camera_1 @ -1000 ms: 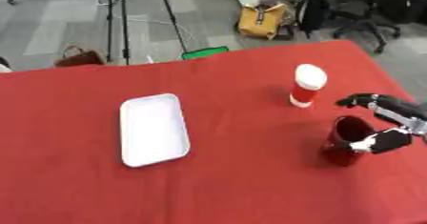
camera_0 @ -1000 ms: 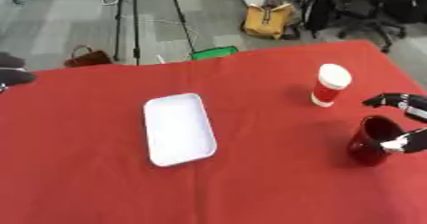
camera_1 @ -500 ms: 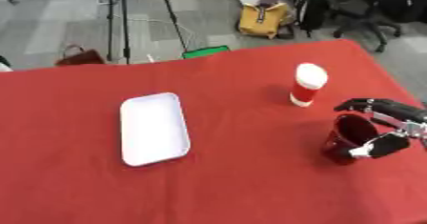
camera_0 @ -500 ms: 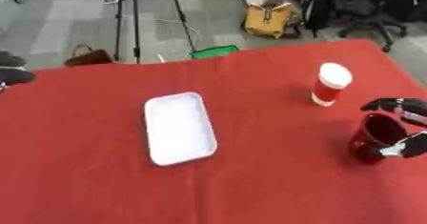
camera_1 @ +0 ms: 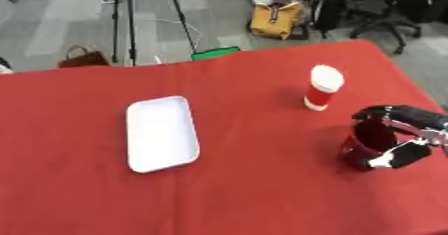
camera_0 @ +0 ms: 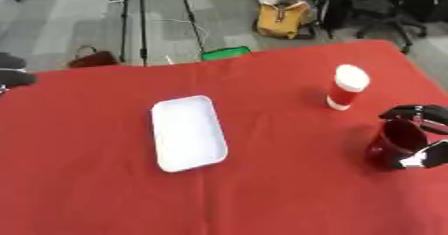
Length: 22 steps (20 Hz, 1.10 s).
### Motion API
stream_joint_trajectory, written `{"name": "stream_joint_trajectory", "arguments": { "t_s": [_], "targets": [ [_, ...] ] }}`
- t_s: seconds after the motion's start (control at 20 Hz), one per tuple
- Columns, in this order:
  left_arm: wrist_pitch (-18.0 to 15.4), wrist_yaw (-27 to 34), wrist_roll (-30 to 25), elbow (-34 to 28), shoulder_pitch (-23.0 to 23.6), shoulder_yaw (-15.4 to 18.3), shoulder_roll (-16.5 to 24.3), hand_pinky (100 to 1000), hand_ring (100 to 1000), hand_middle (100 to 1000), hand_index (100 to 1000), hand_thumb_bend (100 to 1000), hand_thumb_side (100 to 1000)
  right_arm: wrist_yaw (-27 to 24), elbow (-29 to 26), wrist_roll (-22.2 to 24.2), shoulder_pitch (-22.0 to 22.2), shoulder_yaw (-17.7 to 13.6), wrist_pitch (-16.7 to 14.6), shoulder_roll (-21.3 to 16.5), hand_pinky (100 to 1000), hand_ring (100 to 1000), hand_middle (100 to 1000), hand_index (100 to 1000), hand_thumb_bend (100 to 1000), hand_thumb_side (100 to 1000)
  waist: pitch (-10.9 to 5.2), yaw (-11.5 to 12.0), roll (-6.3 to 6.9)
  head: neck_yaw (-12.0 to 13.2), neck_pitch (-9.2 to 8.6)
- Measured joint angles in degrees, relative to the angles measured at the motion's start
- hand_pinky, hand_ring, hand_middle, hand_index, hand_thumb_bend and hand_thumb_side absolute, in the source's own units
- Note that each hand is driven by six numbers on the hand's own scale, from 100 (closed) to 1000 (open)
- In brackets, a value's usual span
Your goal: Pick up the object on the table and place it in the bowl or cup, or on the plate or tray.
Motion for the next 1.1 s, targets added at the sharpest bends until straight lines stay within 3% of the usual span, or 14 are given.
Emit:
{"name": "stream_joint_trajectory", "arguments": {
  "t_s": [0.2, 0.35, 0.4, 0.55, 0.6, 0.65, 0.7, 0.75, 0.8, 0.95, 1.0, 1.1],
  "targets": [
    [-0.02, 0.00, -0.03, 0.00, 0.00, 0.00, 0.00, 749, 653, 678, 786, 955, 686, 0.96, 1.08, -0.40, -0.10, -0.05, -0.40, -0.26, 796, 852, 876, 933, 674, 609, -0.16, 0.07, -0.04, -0.01, 0.00],
    [-0.02, 0.00, -0.06, 0.00, 0.00, -0.02, 0.00, 749, 653, 679, 786, 955, 686, 1.48, 1.94, -0.59, -0.49, -0.07, -0.59, -0.29, 789, 849, 875, 932, 673, 609, -0.16, 0.10, -0.05, -0.03, 0.01],
    [-0.02, 0.00, -0.07, 0.00, 0.00, -0.05, 0.00, 749, 653, 679, 786, 955, 686, 1.57, 2.13, -0.69, -0.50, -0.08, -0.69, -0.31, 721, 805, 855, 920, 662, 603, -0.17, 0.11, -0.06, -0.03, 0.01],
    [-0.03, 0.00, -0.09, 0.00, 0.00, -0.18, 0.00, 749, 653, 679, 786, 955, 686, 1.62, 2.77, -0.96, -0.56, -0.26, -0.96, -0.40, 721, 805, 855, 920, 662, 603, -0.18, 0.15, -0.07, -0.05, 0.01],
    [-0.04, 0.00, -0.10, 0.00, 0.00, -0.24, 0.00, 749, 653, 679, 786, 956, 686, 1.63, 2.96, -1.06, -0.57, -0.34, -1.06, -0.44, 491, 671, 820, 899, 560, 489, -0.19, 0.16, -0.07, -0.05, 0.01],
    [-0.05, 0.00, -0.11, 0.00, 0.00, -0.27, 0.00, 749, 653, 679, 786, 956, 686, 1.63, 3.14, -1.17, -0.57, -0.42, -1.17, -0.51, 460, 652, 817, 896, 540, 469, -0.20, 0.16, -0.07, -0.06, 0.01],
    [-0.08, 0.00, -0.14, 0.00, 0.00, -0.27, 0.00, 749, 653, 679, 786, 956, 687, 1.63, 3.35, -1.25, -0.59, -0.44, -1.25, -0.63, 354, 592, 804, 880, 438, 363, -0.22, 0.16, -0.07, -0.06, 0.01],
    [-0.10, 0.00, -0.16, 0.00, 0.00, -0.27, 0.00, 749, 653, 679, 786, 956, 687, 1.63, 3.49, -1.40, -0.66, -0.46, -1.40, -0.70, 354, 592, 804, 880, 438, 363, -0.22, 0.16, -0.07, -0.07, 0.01],
    [-0.11, 0.00, -0.18, 0.00, 0.00, -0.28, 0.00, 749, 653, 679, 786, 956, 687, 1.63, 3.67, -1.54, -0.71, -0.47, -1.54, -0.72, 267, 540, 791, 871, 326, 234, -0.22, 0.16, -0.07, -0.07, 0.01],
    [-0.09, 0.00, -0.21, 0.00, 0.00, -0.28, 0.00, 749, 653, 679, 786, 956, 687, 1.63, 3.92, -2.12, -0.72, -0.63, -2.12, -0.73, 253, 532, 788, 865, 302, 194, -0.22, 0.16, -0.06, -0.08, 0.01],
    [-0.08, 0.00, -0.22, 0.00, 0.00, -0.28, 0.00, 749, 653, 680, 786, 956, 687, 1.63, 3.97, -2.29, -0.71, -0.69, -2.29, -0.73, 201, 508, 779, 854, 241, 100, -0.22, 0.16, -0.06, -0.08, 0.01],
    [-0.06, 0.00, -0.25, 0.00, 0.00, -0.28, 0.00, 749, 653, 680, 786, 955, 687, 1.58, 4.02, -2.68, -0.68, -0.76, -2.68, -0.73, 181, 496, 771, 849, 242, 100, -0.22, 0.16, -0.04, -0.08, 0.01]
  ]
}}
